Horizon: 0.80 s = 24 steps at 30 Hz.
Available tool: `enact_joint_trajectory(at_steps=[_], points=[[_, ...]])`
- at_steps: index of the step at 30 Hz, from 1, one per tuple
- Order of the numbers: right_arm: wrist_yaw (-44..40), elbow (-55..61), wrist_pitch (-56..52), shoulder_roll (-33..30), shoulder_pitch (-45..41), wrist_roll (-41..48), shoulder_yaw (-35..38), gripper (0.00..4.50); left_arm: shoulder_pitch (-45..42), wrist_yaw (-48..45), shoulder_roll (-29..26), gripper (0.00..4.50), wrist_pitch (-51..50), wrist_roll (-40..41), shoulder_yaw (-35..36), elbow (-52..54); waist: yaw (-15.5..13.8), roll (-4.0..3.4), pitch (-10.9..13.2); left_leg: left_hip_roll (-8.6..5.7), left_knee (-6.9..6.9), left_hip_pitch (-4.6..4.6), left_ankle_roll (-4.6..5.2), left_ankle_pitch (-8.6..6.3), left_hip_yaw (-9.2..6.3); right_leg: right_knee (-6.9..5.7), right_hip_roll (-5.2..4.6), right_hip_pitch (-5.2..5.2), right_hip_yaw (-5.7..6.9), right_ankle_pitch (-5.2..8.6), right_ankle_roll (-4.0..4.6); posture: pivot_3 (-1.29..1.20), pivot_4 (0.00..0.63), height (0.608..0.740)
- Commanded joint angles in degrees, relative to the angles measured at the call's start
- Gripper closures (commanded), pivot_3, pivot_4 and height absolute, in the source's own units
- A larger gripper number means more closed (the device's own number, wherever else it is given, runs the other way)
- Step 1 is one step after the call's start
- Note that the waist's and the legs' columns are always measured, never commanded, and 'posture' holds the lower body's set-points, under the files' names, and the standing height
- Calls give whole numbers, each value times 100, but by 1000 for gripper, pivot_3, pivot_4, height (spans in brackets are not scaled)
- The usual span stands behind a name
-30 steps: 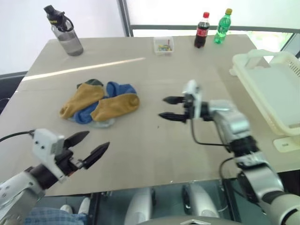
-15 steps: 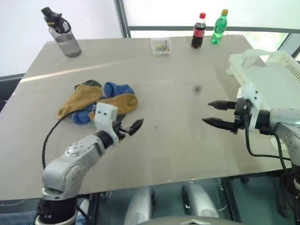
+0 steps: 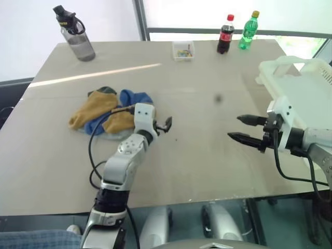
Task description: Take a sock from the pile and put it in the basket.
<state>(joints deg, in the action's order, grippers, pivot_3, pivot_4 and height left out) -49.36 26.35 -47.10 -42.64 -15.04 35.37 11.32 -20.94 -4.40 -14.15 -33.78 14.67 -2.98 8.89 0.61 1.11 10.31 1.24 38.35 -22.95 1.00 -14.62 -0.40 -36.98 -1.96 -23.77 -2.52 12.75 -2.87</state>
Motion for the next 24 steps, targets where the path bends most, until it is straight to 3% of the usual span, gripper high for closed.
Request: enact_joint_trajectory(at_steps=[1,8,11,19,24], points=[[74,241,115,-101,22,125,228,821,-160,-41,28,11,353,-304,-52,-351,-3,0,0,0,0,0,0,0,0,0,0,0,1,0,0,0,150,740],[190,322,144,-165,132,202,314,821,-441,-114,87,11,548,-670,32,-1056,-3,0,0,0,1,0,0,0,-1,-1,0,0,2,0,-1,0,150,740],[245,375,140,-183,189,241,358,821,-515,-180,114,712,527,-715,77,-1277,-4,1,0,0,1,0,0,0,-2,-2,0,1,3,0,-1,0,150,740],[344,421,171,-254,280,283,382,821,-448,-266,282,4328,390,-732,79,-1244,-27,4,-5,0,2,2,0,0,-4,-2,-1,4,5,-1,-1,0,150,740],[364,400,226,-281,325,282,358,821,-403,-351,406,4422,335,-638,92,-960,-34,4,-5,-1,3,2,0,0,-3,-2,-2,5,4,-1,-2,0,150,740]])
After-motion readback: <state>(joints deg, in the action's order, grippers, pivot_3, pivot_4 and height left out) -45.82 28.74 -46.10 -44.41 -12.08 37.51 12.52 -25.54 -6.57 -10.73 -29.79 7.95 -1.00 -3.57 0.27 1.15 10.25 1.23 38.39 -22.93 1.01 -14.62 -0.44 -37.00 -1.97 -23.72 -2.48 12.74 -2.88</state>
